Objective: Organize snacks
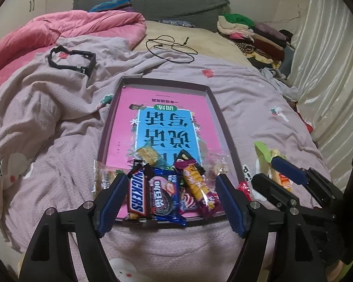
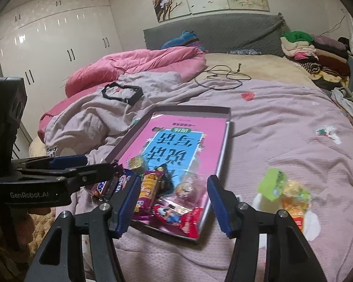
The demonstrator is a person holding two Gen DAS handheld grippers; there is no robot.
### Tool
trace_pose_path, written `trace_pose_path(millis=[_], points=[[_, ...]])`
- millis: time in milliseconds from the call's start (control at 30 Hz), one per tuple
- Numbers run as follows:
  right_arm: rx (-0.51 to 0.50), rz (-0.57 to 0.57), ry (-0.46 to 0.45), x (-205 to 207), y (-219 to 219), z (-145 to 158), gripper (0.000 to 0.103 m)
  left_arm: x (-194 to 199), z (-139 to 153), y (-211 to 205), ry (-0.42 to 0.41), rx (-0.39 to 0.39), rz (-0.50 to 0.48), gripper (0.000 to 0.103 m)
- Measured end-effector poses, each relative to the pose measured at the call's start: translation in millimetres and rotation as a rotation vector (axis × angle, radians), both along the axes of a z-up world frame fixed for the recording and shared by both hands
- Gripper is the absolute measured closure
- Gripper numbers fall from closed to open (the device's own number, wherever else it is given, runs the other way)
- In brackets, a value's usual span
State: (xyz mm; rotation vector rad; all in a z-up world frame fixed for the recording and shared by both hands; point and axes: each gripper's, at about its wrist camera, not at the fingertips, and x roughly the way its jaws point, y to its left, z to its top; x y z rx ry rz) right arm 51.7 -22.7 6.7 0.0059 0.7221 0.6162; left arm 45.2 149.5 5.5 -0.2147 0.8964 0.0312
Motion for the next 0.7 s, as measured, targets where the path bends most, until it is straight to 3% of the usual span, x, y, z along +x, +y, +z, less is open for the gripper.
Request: trace_pose_path(millis=[700], points=[[0.010,-0.175,0.032,1.2,-90.2,-5.9,0.036,6.7,9.8,-51.5,0.008,0.009,-0.091,0.025]])
